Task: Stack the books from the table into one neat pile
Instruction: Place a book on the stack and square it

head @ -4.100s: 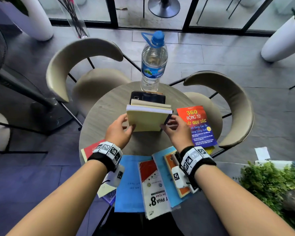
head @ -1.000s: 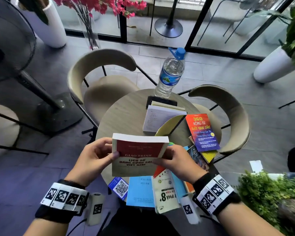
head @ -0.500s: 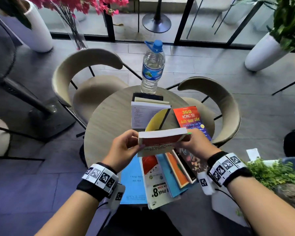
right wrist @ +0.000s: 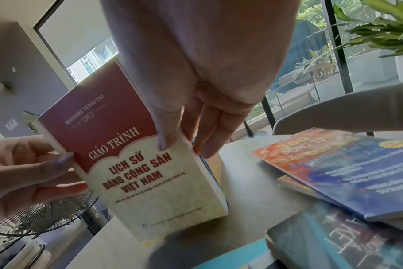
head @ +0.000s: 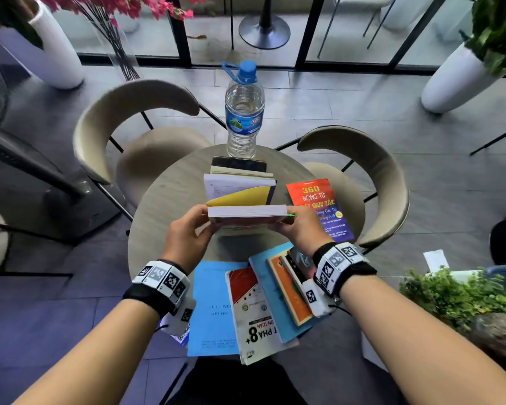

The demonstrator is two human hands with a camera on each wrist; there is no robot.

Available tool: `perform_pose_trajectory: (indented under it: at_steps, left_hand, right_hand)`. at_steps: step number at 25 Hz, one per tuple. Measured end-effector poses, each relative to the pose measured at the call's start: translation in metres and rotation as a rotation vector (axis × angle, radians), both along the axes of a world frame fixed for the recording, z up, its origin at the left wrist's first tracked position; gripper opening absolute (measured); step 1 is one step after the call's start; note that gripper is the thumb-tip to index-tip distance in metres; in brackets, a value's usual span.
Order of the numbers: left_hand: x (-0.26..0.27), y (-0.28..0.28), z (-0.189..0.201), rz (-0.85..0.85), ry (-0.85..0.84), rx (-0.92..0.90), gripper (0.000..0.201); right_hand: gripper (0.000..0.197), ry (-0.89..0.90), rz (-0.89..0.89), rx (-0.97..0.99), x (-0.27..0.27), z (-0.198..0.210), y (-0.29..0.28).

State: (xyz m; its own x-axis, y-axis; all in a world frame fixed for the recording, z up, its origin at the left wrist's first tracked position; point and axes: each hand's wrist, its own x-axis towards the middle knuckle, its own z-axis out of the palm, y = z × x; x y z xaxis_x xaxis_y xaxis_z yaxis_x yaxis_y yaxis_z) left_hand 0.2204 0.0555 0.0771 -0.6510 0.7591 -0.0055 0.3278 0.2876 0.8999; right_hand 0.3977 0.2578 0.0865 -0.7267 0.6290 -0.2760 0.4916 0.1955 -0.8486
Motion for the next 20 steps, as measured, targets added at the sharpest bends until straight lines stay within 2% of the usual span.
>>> perform_pose_trajectory:
  at_steps: [2,8,17,20]
  left_hand:
    - [-0.007,0.005,-0.001,-0.007,0.076,-0.025,0.038]
    - [-0.025,0.015,-0.002,0.046,0.225,-0.078,0.028]
    - [-0.041,0.025,-0.005,0.098,0.180,-0.130,0.022]
    - [-0.044,0.027,-0.006,0.099,0.190,-0.125,0.021]
  right_hand:
    - [0.026,-0.016,-0.012,0.012,-0.005,-0.005,0.000]
    - [0.026,-0.057,-0.046,-0.042,-0.019,-0.020,0.000]
    - [0.024,-0.140,-0.115,-0.037,-0.032,-0.030,0.002]
    - [0.026,-0.174,-0.098,0.083,-0.033,-0.029,0.000]
